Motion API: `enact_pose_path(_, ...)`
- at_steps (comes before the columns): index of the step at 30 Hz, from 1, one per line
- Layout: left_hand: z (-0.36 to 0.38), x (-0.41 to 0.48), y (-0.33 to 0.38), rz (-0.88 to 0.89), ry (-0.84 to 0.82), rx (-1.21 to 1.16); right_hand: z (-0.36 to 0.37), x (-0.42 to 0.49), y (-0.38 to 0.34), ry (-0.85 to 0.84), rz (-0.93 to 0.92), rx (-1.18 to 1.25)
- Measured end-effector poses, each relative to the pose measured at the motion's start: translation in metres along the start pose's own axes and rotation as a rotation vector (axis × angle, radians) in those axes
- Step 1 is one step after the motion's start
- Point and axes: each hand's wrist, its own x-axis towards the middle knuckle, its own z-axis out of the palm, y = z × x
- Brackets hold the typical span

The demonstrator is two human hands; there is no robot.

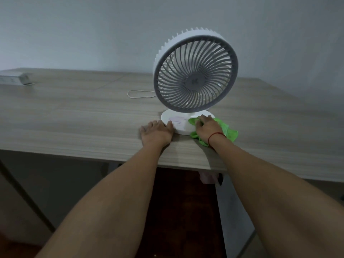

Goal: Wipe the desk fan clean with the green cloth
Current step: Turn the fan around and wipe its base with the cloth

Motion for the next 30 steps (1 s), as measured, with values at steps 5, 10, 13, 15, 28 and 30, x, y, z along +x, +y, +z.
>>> enact_pose_path(5, -0.001, 0.001, -0.002, -0.001, 0.004, 0.008, 0.005, -0.005, -0.012, -0.027, -0.139, 0.002)
enact_pose_path(10, -0.002, 0.000, -0.003, -0.002, 0.004, 0.007, 0.001, -0.027, -0.014, -0.129, -0.221, 0.088)
enact_pose_path(13, -0.002, -0.001, -0.001, 0.002, 0.005, -0.003, -0.009, -0.032, -0.003, -0.113, -0.174, 0.013)
enact_pose_path(15, -0.002, -0.002, 0.000, 0.003, 0.008, -0.007, -0.015, -0.034, 0.003, -0.143, -0.160, -0.138)
enact_pose_path(28, 0.003, 0.002, -0.001, 0.005, 0.006, 0.000, -0.005, 0.007, -0.003, -0.070, 0.013, -0.082)
enact_pose_path(30, 0.002, 0.002, -0.002, 0.009, 0.012, -0.004, 0.000, 0.006, -0.009, -0.078, -0.027, -0.139)
